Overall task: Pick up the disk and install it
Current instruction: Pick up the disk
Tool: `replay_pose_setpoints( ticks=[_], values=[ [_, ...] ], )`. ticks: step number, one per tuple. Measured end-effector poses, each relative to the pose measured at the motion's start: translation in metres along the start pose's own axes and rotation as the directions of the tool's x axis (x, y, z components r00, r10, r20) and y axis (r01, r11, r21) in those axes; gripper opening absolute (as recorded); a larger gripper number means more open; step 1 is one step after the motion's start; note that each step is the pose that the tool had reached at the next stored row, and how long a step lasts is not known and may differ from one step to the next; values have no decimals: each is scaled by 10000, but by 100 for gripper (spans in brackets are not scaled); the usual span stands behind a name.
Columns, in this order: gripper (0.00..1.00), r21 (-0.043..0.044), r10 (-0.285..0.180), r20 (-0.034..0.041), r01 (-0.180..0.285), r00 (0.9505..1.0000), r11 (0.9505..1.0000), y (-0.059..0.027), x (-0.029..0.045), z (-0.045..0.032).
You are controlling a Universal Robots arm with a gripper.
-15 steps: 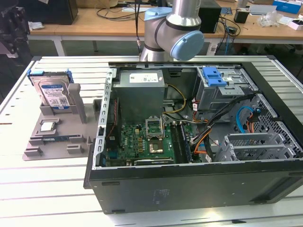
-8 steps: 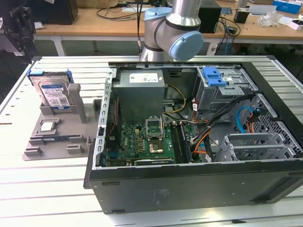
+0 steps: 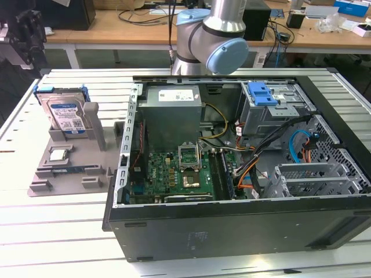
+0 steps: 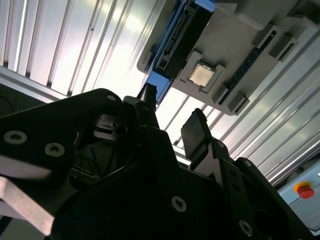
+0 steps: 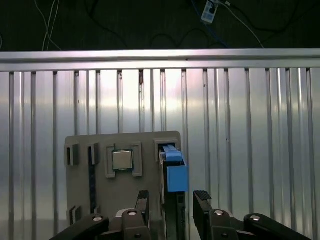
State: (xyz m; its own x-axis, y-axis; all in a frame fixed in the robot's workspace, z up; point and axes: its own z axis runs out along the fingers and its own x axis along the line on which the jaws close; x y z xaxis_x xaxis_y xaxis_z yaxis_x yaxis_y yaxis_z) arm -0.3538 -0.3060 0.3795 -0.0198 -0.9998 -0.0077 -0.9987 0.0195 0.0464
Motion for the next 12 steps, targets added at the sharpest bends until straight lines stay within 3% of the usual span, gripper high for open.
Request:
replay_pose_setpoints(
  ticks=[12],
  values=[
    [48, 0, 1, -23, -1, 10000, 10000, -30, -87, 89]
  ],
)
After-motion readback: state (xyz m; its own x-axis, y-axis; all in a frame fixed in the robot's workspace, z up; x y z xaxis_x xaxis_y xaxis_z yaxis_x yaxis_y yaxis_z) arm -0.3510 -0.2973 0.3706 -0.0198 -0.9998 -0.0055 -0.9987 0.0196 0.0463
